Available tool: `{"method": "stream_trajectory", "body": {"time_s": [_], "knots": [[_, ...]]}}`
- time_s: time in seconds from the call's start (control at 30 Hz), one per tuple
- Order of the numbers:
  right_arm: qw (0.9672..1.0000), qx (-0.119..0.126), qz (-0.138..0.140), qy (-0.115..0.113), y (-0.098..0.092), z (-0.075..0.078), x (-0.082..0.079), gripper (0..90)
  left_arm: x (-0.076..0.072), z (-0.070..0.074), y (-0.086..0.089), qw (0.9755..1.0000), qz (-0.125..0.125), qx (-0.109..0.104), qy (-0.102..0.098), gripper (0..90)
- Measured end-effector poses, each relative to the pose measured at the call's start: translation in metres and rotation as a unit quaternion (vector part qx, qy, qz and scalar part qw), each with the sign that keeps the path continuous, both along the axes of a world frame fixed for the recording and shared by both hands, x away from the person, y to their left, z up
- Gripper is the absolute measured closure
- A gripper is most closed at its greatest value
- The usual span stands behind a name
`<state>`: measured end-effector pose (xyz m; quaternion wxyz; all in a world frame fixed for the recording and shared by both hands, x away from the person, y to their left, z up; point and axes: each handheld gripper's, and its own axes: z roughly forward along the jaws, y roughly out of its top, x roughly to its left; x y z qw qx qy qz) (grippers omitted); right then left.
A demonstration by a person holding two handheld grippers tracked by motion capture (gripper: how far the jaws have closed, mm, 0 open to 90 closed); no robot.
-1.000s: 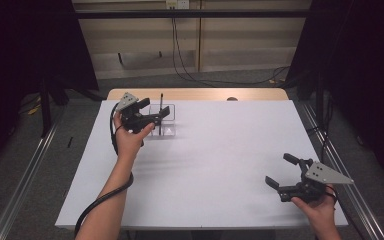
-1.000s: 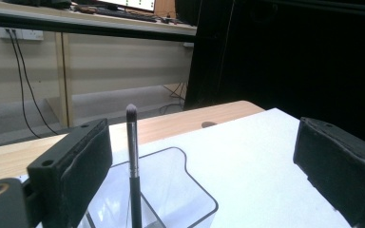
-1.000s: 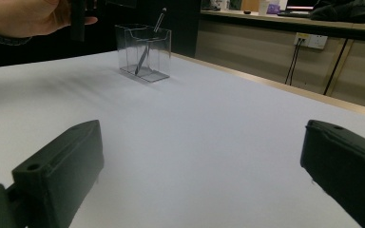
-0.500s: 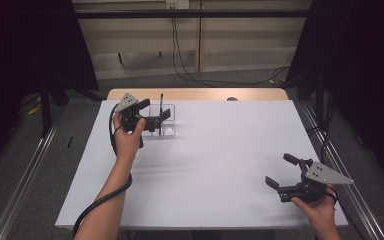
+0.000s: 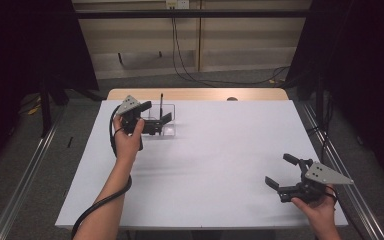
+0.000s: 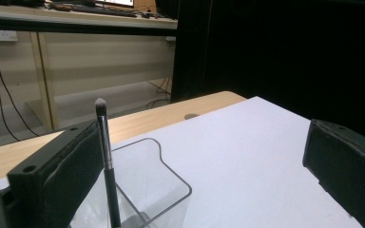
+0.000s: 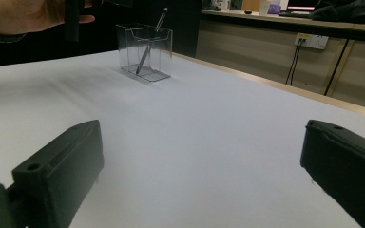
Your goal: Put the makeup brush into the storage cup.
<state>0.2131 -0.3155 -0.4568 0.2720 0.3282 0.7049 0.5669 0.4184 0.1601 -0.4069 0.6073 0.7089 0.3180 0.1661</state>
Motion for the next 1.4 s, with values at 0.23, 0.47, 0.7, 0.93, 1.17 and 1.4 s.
{"method": "stream_trajectory", "body": {"time_s": [0.23, 0.47, 0.7, 0.93, 1.17, 1.4], "knots": [[1.0, 0.0, 0.002, 0.001, 0.001, 0.0, 0.001, 0.1, -0.006, -0.001, 0.002, 0.9999, -0.015, -0.003, -0.007, 0.0], [1.0, 0.002, 0.002, 0.005, 0.001, -0.001, 0.001, 0.0, -0.014, -0.002, 0.007, 0.9994, -0.028, -0.008, -0.02, 0.0], [0.9999, 0.009, 0.002, 0.008, 0.001, -0.001, 0.001, 0.0, -0.022, -0.004, 0.011, 0.9989, -0.037, -0.007, -0.029, 0.0], [0.9999, 0.013, 0.002, 0.01, 0.001, -0.002, 0.001, 0.0, -0.029, -0.005, 0.015, 0.9984, -0.043, -0.004, -0.036, 0.0], [0.9998, 0.018, 0.002, 0.012, 0.001, -0.002, 0.001, 0.0, -0.037, -0.008, 0.019, 0.9978, -0.05, -0.007, -0.042, 0.0], [0.9997, 0.022, 0.005, 0.01, 0.0, -0.002, 0.002, 0.0, -0.044, -0.016, 0.023, 0.9971, -0.061, -0.002, -0.046, 0.0]]}}
